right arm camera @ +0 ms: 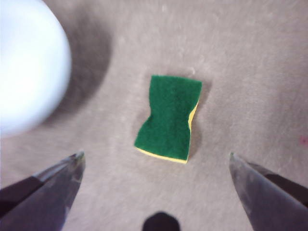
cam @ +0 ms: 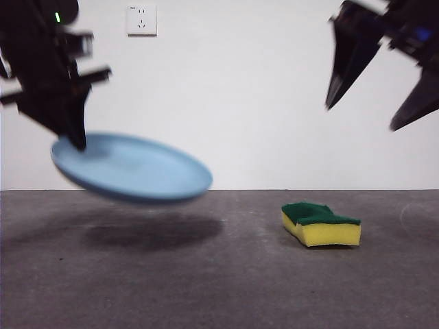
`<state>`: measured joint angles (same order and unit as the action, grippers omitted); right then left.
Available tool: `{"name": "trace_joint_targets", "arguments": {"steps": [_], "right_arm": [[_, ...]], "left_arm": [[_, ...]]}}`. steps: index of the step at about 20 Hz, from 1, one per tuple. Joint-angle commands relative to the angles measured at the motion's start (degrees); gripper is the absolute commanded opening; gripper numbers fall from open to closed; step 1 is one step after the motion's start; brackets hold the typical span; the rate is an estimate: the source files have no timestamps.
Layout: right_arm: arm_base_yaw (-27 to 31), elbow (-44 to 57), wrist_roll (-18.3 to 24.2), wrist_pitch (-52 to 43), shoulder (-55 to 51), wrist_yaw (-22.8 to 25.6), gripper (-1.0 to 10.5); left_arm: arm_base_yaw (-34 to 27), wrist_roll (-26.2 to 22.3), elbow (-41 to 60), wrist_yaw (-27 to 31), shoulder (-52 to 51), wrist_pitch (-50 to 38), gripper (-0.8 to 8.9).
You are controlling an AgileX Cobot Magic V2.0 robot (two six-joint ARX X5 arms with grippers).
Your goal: Pick up the plate,pick up the cloth,clean the plate with the cloth
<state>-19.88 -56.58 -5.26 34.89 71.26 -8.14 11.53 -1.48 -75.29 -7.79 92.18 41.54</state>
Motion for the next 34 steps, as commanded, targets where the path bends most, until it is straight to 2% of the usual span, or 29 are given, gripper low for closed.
{"name": "trace_joint_targets", "arguments": {"steps": [1,3,8,11,18,21,24,25,31,34], "right_arm": [[-2.08,-3.26,1.64,-0.15,5.11,2.89,5.0],[-3.5,-6.58,2.45,-0.09,9.97,4.26,4.3],[-4.59,-12.41,2.78,-0.22,20.87,5.81,4.3],[-4.59,-12.55,2.8,-0.83,25.97,8.44,4.3],[-4.7,-12.55,2.71,-3.58,34.21,8.46,4.2],[-4.72,-12.55,2.69,-3.63,35.08,8.48,2.7],[-4.72,-12.52,2.69,-3.61,35.08,8.52,0.3],[-4.72,-12.52,2.71,-3.61,35.08,8.5,-0.2],[-5.14,-12.55,0.79,-2.97,33.75,8.09,-0.2],[-6.58,-12.55,-0.92,-1.57,28.57,7.85,-0.2]], "left_arm": [[0.13,-0.61,-0.57,0.07,-3.65,1.73,-0.08],[0.13,-1.7,-0.96,0.22,-6.97,3.76,-0.08],[0.13,-2.32,-0.96,0.24,-13.0,8.37,-0.08],[0.13,-3.13,-0.96,0.22,-13.64,10.82,-0.08],[0.13,-3.28,-0.96,0.17,-13.64,11.69,-0.08],[0.13,-3.3,-0.96,0.17,-13.64,11.67,-0.08],[0.13,-3.3,-0.96,0.17,-13.62,11.34,-0.08],[0.13,-3.3,-0.96,0.17,-13.62,11.17,-0.08],[0.13,-3.3,-0.94,0.28,-12.96,9.33,-0.08],[0.13,-3.26,-0.94,0.28,-10.99,8.48,-0.08]]}}
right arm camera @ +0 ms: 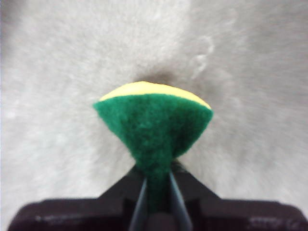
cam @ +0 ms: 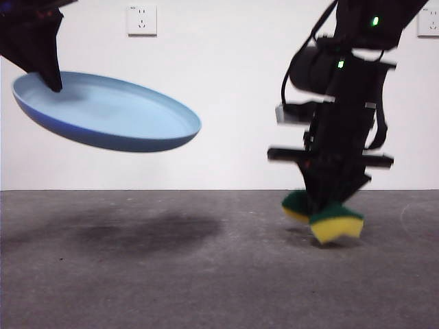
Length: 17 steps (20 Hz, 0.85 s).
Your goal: Pick up the plate,pick up the cloth,clean the plate with the cloth
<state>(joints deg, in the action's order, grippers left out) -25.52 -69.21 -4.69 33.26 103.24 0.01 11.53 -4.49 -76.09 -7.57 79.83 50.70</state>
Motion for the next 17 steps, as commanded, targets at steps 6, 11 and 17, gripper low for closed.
{"name": "trace_joint_targets", "arguments": {"steps": [6,11,17], "right_arm": [[-6.32,0.09,-5.07,0.11,-17.51,-4.59,-0.2],[-12.85,0.09,-6.21,-1.7,-19.98,-4.31,-0.2],[-15.5,0.09,-6.23,-4.24,-16.87,0.42,-0.2]], "left_arm": [[2.54,0.42,-0.13,-0.48,6.32,-1.6,-0.08],[9.25,1.73,-0.13,-6.43,7.54,-4.24,-0.08],[16.0,1.9,-0.13,-11.5,7.54,-6.1,-0.08]]}}
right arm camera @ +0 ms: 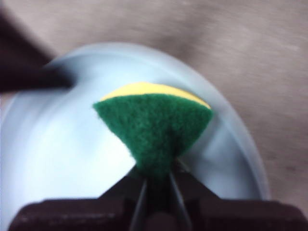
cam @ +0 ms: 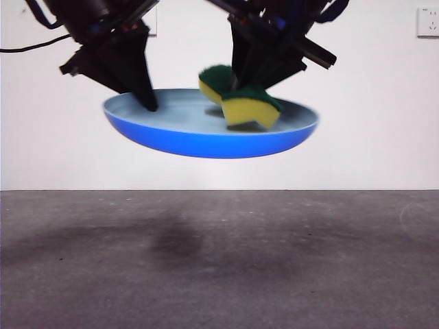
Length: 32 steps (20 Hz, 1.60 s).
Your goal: Pick up the plate,pick up the cloth,clean the plate with the cloth
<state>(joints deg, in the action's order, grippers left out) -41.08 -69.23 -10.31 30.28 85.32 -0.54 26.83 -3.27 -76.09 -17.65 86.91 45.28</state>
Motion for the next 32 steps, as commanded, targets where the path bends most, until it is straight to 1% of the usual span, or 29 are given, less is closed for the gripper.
{"name": "trace_joint_targets", "arguments": {"steps": [1,3,4,7,8,11,14,16,18,19,21,22,23,26,27,29,32], "right_arm": [[0.07,0.11,-1.09,-2.12,1.57,0.79,-0.2],[0.07,0.11,-2.38,-3.52,2.27,0.39,-0.2],[-0.33,0.11,-2.36,-4.13,2.69,-0.7,-0.2],[-2.45,0.11,-2.75,-4.9,3.85,-6.36,-0.2],[-3.21,0.11,-2.75,-4.72,3.96,-7.06,-0.2],[-6.54,0.11,-1.86,-2.08,3.96,-6.99,-0.2],[-7.76,0.11,-0.04,5.42,3.98,-6.29,-0.2],[-7.76,0.11,0.33,11.15,3.96,-1.27,-0.2],[-7.63,0.11,0.35,15.32,3.93,7.67,-0.2],[-7.32,0.11,0.35,16.09,3.93,13.11,-0.2],[-6.45,0.11,0.33,15.61,3.91,21.97,-0.2],[-5.99,0.11,0.31,14.38,3.91,24.11,-0.2],[-5.57,0.11,0.28,12.13,3.91,24.65,-0.2],[-4.85,0.11,0.26,6.1,3.93,24.13,-0.2],[-4.7,0.11,0.26,4.15,3.93,23.06,-0.2],[-4.66,0.11,0.24,0.09,3.93,17.99,-0.2],[-4.81,0.11,-1.14,-4.63,3.96,5.86,-0.2]], "left_arm": [[1.07,0.68,-0.13,-2.16,0.46,-1.03,-0.08],[1.38,1.05,-0.13,-2.34,0.46,-2.03,-0.08],[1.36,2.05,-0.13,-2.29,0.46,-2.93,-0.08],[1.22,3.32,-0.13,-2.27,0.46,-5.49,-0.08],[1.2,3.3,-0.13,-2.27,0.46,-5.92,-0.08],[1.14,3.3,-0.13,-1.95,0.46,-6.91,-0.08],[0.15,3.3,-0.13,-1.99,0.46,-6.84,-0.08],[-0.55,3.26,-0.13,-2.08,0.46,-6.14,-0.08],[-1.18,3.17,-0.13,-2.14,0.46,-4.2,-0.08],[-1.22,2.99,-0.13,-2.14,0.46,-3.08,-0.08],[-1.22,2.16,-0.13,-2.49,0.46,-1.05,-0.08],[-1.14,1.31,-0.13,-3.34,0.46,0.17,-0.08],[-1.07,0.9,-0.13,-4.55,0.46,1.31,-0.08],[-0.94,-0.02,-0.13,-7.96,0.46,2.12,-0.08],[-0.94,0.0,-0.13,-8.94,0.46,2.08,-0.08],[-0.94,0.0,-0.13,-10.05,0.46,1.75,-0.08],[-0.96,0.04,-0.13,-9.66,0.46,0.52,-0.08]]}}
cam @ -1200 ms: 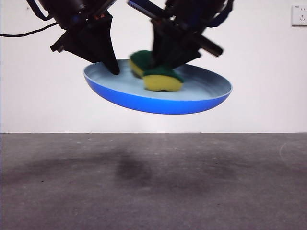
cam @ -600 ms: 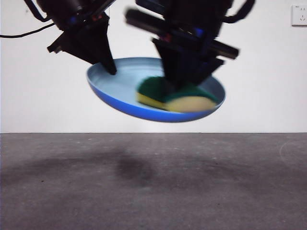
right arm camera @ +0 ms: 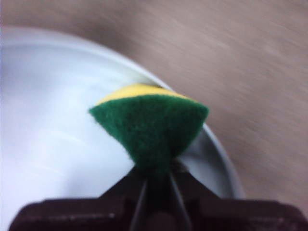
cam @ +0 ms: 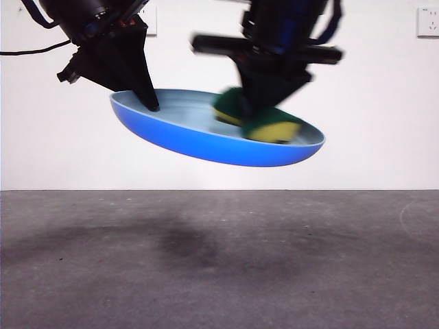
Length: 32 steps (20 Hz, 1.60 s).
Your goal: Pick up the plate,pick up the cloth,clean the plate with the cloth
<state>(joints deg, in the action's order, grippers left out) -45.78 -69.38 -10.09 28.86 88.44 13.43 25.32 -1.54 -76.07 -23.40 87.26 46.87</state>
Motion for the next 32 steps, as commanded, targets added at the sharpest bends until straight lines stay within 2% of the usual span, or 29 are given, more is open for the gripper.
{"name": "trace_joint_targets", "arguments": {"steps": [1,2,4,7,10,12,15,17,19,21,24,26,32], "right_arm": [[-0.61,0.26,-2.58,-4.28,0.92,-12.61,-0.2],[-1.53,0.26,-3.13,-4.48,1.07,-15.43,-0.2],[-3.5,0.26,-3.13,-3.85,1.25,-18.12,-0.2],[-6.8,0.26,-2.67,-0.13,1.25,-19.37,-0.2],[-8.24,0.26,0.22,7.26,1.25,-18.88,-0.2],[-8.24,0.26,0.7,12.46,1.25,-13.92,-0.2],[-7.45,0.26,0.74,17.59,1.22,0.72,-0.2],[-6.14,0.26,0.7,18.18,1.25,8.63,-0.2],[-5.16,0.26,0.7,17.33,1.22,11.89,-0.2],[-4.09,0.26,0.7,15.34,1.22,12.59,-0.2],[-2.45,0.26,0.52,9.92,1.22,10.64,-0.2],[-1.79,0.26,0.48,5.73,1.22,5.99,-0.2],[-1.88,0.26,0.5,-2.97,1.22,-16.81,-0.2]], "left_arm": [[0.52,-1.64,-0.15,-3.89,0.11,-1.97,-0.08],[0.37,-1.46,-0.15,-3.87,0.11,-2.84,-0.08],[-0.04,-0.98,-0.15,-3.74,0.11,-4.57,-0.08],[-0.76,1.14,-0.15,-3.63,0.11,-7.43,-0.08],[-1.53,1.4,-0.15,-3.65,0.11,-7.04,-0.08],[-1.7,1.31,-0.15,-3.67,0.11,-5.84,-0.08],[-1.7,-0.44,-0.15,-3.74,0.11,-2.51,-0.08],[-1.68,-1.79,-0.15,-3.89,0.11,0.15,-0.08],[-1.68,-2.73,-0.15,-3.93,0.11,2.21,-0.08],[-1.66,-3.26,-0.15,-3.98,0.11,3.61,-0.08],[-1.64,-3.26,-0.15,-4.15,0.11,3.98,-0.08],[-1.64,-3.23,-0.15,-4.37,0.11,3.58,-0.08],[-1.64,-3.19,-0.15,-3.89,0.11,0.17,-0.08]]}}
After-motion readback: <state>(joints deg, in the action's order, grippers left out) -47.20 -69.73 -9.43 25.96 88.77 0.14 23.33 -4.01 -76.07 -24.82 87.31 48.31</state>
